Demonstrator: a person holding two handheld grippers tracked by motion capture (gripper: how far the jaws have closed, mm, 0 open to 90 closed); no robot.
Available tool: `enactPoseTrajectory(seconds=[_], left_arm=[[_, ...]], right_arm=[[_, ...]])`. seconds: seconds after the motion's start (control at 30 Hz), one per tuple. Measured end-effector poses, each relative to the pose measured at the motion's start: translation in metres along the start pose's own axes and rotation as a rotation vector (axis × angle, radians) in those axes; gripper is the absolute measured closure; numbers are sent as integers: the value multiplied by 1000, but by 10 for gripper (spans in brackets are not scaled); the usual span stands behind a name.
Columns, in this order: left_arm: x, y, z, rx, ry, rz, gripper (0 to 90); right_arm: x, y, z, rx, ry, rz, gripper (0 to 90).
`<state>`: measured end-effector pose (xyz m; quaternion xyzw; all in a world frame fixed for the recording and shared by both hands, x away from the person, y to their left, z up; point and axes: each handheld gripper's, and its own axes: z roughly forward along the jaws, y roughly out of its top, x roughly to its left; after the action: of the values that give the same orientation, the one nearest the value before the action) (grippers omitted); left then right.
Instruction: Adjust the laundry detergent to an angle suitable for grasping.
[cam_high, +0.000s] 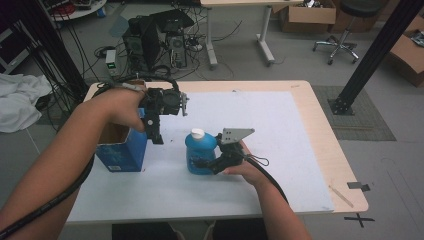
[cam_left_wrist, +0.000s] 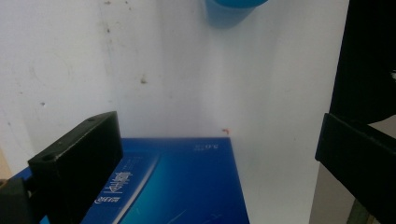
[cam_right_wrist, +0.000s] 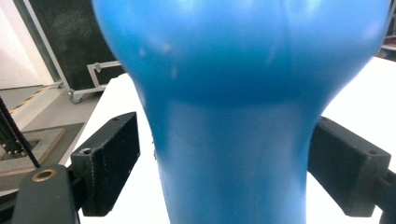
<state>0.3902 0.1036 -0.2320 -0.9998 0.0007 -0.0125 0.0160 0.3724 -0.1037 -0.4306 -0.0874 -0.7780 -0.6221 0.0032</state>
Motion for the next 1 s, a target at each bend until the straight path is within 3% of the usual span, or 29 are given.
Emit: enactPoseTrajectory(seconds=[0.23,0.63,0.9,0.93,0.97,1.0], left_arm=[[0,-1,-1,-1,3,-2,11],[1,-1,-2,-4,6,-2,12],[3,0,-2,-14,9,1,12],[3,0,-2,-10,8,2,12],[3,0,-2,-9,8,3,11],[3,0,-2,-9,7,3,11]], right_arm=[[2,1,-9,-4,-10,-3,149],[6,7,-44,45,-25,-22,149],[8,25,-70,202,-53,-71,150],[8,25,-70,202,-53,-71,150],[8,29,-74,241,-50,-77,150],[8,29,-74,241,-50,-77,150]])
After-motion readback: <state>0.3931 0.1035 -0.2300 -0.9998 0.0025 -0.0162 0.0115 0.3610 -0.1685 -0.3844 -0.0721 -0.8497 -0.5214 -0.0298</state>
